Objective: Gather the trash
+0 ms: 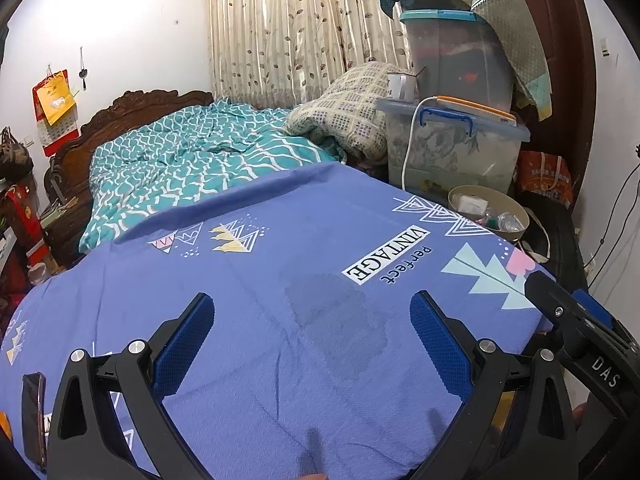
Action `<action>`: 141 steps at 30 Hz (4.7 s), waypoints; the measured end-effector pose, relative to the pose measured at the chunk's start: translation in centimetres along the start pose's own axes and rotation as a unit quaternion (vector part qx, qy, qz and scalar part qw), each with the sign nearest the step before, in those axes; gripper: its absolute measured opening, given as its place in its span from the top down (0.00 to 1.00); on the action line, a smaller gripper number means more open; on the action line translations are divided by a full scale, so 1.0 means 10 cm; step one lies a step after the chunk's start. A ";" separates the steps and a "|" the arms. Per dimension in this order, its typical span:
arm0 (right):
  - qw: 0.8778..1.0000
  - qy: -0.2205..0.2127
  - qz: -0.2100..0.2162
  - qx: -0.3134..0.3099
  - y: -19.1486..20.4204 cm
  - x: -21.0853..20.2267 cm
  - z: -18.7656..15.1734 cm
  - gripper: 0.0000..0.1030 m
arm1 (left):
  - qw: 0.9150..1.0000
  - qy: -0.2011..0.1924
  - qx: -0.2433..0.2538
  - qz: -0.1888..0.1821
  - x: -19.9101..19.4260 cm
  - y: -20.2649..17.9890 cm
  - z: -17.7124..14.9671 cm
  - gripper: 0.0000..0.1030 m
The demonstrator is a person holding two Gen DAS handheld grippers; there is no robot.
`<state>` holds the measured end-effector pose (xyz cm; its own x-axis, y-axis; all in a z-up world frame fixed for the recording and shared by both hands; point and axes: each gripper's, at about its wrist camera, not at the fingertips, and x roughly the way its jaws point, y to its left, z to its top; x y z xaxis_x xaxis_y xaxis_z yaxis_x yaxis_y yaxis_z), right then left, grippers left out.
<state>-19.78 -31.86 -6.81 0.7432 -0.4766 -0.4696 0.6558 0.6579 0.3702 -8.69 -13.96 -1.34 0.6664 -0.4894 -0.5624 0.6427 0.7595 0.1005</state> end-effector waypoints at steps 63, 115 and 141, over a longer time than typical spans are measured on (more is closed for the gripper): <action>1.000 -0.005 0.000 0.002 -0.03 -0.01 -0.04 0.03 | 0.998 0.042 0.036 0.026 0.20 -0.16 -0.11 0.08; 1.000 0.007 0.000 0.005 -0.04 0.04 -0.06 0.03 | 0.996 0.070 0.060 0.011 0.33 -0.27 -0.24 0.08; 1.000 0.007 0.000 0.006 -0.05 0.04 -0.04 0.03 | 0.995 0.070 0.064 0.009 0.33 -0.29 -0.25 0.08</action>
<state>-19.84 -32.16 -7.50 0.7411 -0.4678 -0.4815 0.6576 0.6504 0.3802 -9.31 -16.74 -5.51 0.6252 -0.4043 -0.6676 0.6794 0.7030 0.2105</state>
